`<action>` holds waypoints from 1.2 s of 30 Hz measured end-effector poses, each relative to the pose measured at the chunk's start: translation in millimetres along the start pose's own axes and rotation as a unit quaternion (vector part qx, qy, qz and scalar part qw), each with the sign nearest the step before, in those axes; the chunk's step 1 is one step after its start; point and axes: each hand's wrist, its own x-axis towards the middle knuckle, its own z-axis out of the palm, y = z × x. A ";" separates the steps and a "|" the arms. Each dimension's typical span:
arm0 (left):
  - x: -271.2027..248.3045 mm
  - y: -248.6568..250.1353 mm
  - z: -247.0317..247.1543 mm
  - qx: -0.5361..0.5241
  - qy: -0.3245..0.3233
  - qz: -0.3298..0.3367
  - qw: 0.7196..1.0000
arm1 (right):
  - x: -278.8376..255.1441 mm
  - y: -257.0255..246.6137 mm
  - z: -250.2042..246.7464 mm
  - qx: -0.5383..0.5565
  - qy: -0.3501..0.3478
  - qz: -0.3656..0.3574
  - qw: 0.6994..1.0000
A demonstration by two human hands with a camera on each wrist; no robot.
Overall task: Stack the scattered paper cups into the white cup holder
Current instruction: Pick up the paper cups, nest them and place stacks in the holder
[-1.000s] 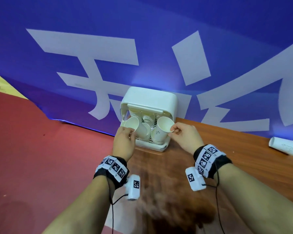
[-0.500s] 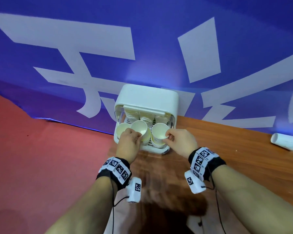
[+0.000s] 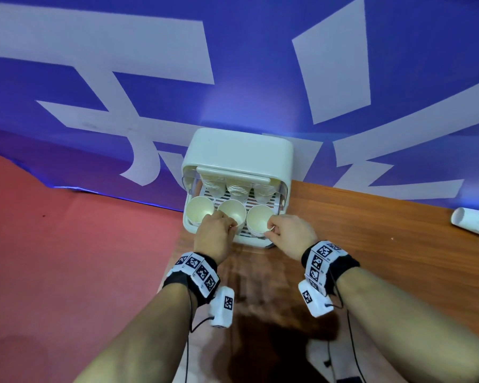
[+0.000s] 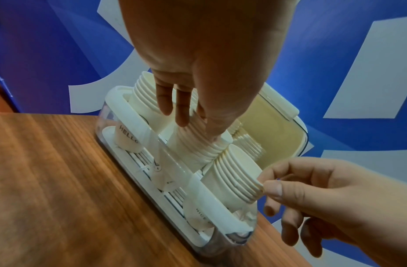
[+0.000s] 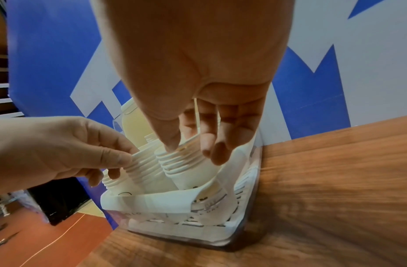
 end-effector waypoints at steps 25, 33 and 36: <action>-60.2 256.5 76.9 -0.015 -0.005 0.129 0.992 | -212.9 192.6 -97.3 0.125 0.126 0.099 0.979; -92.8 424.8 175.7 -0.028 -0.079 0.183 0.979 | -343.0 348.8 -133.5 0.163 0.149 0.187 0.957; -103.5 471.8 212.4 -0.024 -0.095 0.189 0.977 | -378.1 400.7 -138.3 0.183 0.157 0.215 0.946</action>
